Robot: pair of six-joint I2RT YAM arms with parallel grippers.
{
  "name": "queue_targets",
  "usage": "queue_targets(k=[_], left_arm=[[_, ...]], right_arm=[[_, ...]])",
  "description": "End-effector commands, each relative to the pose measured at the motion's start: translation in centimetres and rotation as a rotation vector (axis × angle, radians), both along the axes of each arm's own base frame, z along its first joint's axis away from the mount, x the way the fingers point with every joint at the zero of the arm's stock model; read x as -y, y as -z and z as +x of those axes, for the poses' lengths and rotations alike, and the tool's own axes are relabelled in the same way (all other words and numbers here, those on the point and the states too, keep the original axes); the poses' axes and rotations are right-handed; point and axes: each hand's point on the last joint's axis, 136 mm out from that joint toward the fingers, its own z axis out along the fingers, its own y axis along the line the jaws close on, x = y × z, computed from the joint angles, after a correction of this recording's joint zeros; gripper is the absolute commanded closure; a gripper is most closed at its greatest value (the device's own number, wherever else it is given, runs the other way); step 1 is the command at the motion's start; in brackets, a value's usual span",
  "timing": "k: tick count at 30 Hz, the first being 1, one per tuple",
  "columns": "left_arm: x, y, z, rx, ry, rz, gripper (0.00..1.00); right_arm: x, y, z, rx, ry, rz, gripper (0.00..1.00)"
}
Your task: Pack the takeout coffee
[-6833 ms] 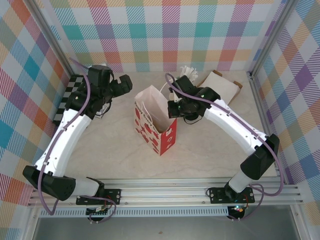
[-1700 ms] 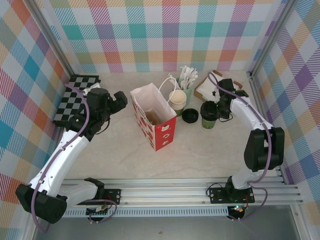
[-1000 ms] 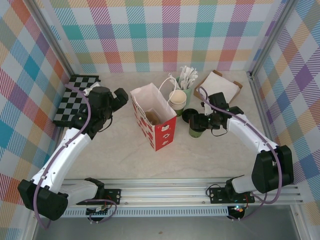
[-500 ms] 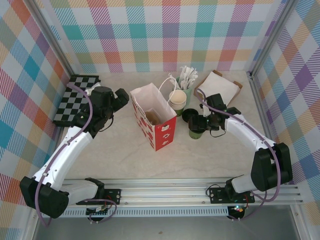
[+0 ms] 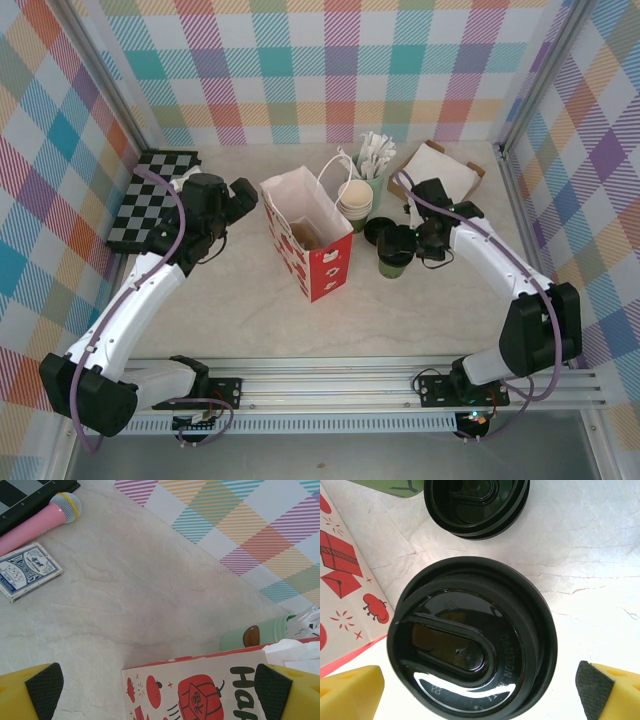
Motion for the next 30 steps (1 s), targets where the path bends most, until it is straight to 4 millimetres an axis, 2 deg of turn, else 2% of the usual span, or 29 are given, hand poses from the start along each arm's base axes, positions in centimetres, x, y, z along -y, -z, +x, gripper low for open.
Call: queue_targets(k=[1,11,18,30], left_arm=[[-0.9,0.4,-0.1,-0.016,-0.027,0.028,0.00],[-0.5,0.2,-0.2,-0.010,0.006,0.025,0.00],[-0.6,0.3,-0.2,-0.013,-0.002,0.029,0.00],[-0.6,0.4,-0.2,-0.013,0.005,0.036,0.00]], right_arm=[[-0.1,0.1,-1.5,-0.105,0.015,-0.007,0.00],[-0.2,0.5,-0.2,-0.101,-0.052,-0.123,0.00],[-1.2,0.7,0.1,-0.105,-0.102,-0.143,0.00],[-0.9,1.3,0.5,-0.130,-0.102,-0.244,0.00]])
